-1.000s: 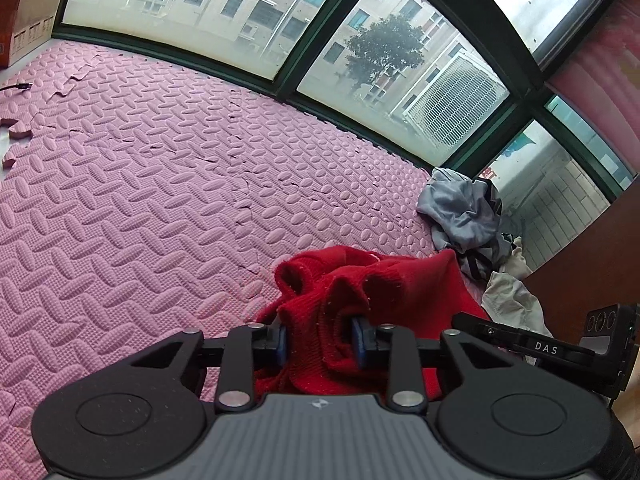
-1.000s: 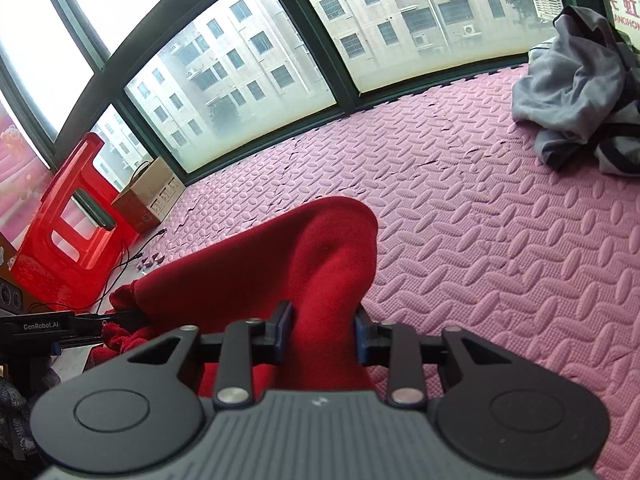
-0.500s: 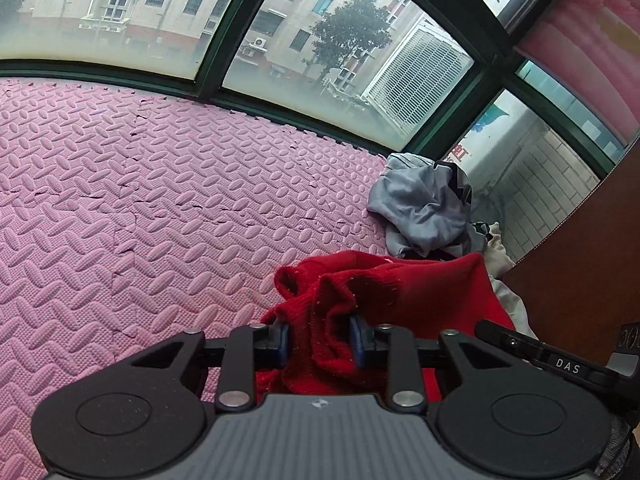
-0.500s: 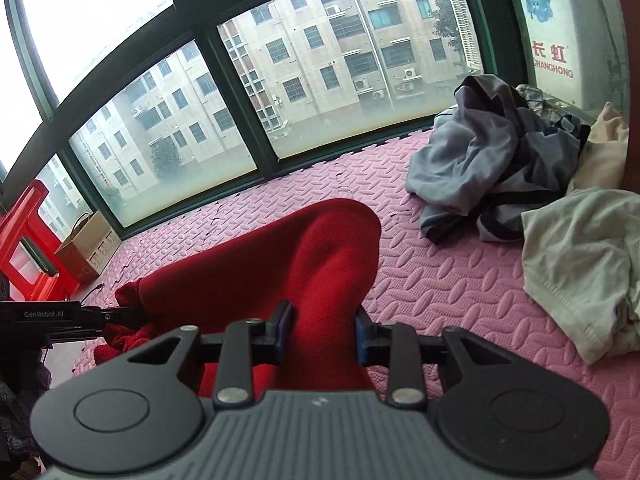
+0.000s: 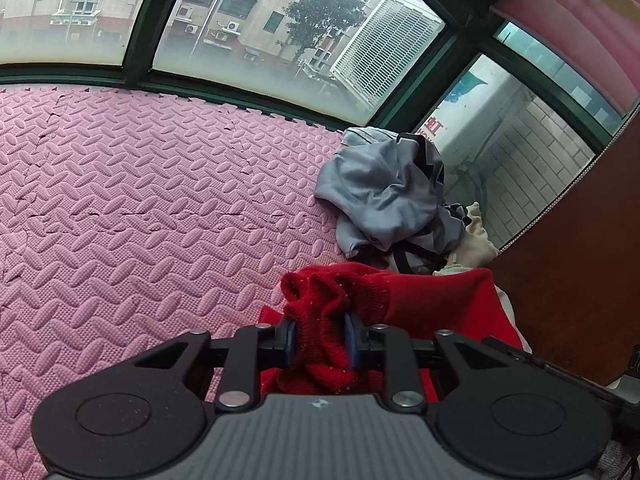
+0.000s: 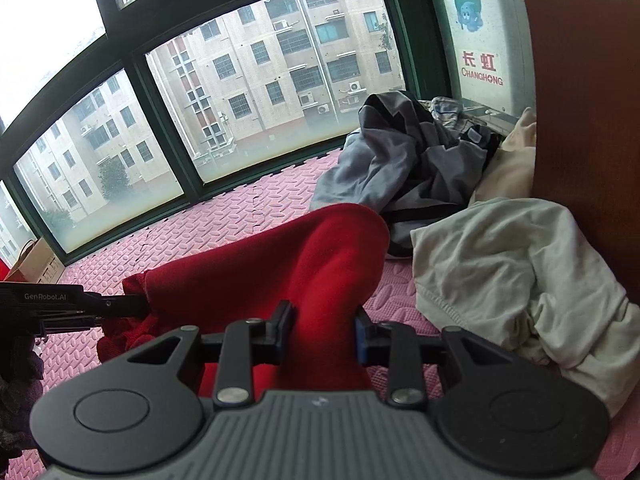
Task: Fold clothes
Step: 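Grasp the red pile with the right tool while the left tool holds it, then carry the red pile with both tools toward the grey and white clothes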
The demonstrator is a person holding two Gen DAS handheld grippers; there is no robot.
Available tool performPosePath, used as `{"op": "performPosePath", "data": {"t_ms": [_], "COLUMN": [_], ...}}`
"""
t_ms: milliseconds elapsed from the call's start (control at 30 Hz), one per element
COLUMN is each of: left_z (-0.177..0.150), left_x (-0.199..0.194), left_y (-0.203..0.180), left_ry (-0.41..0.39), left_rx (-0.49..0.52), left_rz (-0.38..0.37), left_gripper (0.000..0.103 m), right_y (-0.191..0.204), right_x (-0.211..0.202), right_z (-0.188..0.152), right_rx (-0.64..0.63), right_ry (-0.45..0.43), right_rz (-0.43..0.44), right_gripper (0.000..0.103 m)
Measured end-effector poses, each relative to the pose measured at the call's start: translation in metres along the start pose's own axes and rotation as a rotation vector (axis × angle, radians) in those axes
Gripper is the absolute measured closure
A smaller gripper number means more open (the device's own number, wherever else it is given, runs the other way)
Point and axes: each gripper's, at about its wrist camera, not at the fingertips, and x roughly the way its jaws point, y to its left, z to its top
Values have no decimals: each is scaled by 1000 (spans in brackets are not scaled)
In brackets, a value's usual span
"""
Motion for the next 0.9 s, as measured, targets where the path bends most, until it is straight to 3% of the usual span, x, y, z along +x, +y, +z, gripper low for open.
{"op": "performPosePath", "data": {"t_ms": [500, 900], "left_z": [13, 14], "left_x": [34, 40], "left_y": [-32, -37], "left_ry": [34, 44], "left_rx": [54, 83], "left_rz": [-33, -18], "left_gripper": [78, 78], "right_y": [-32, -38], "right_x": [-7, 0], "right_z": [5, 2], "right_rx": [35, 51], "right_ry": [-19, -2], "right_rz": [-68, -75], "right_gripper": [73, 73]}}
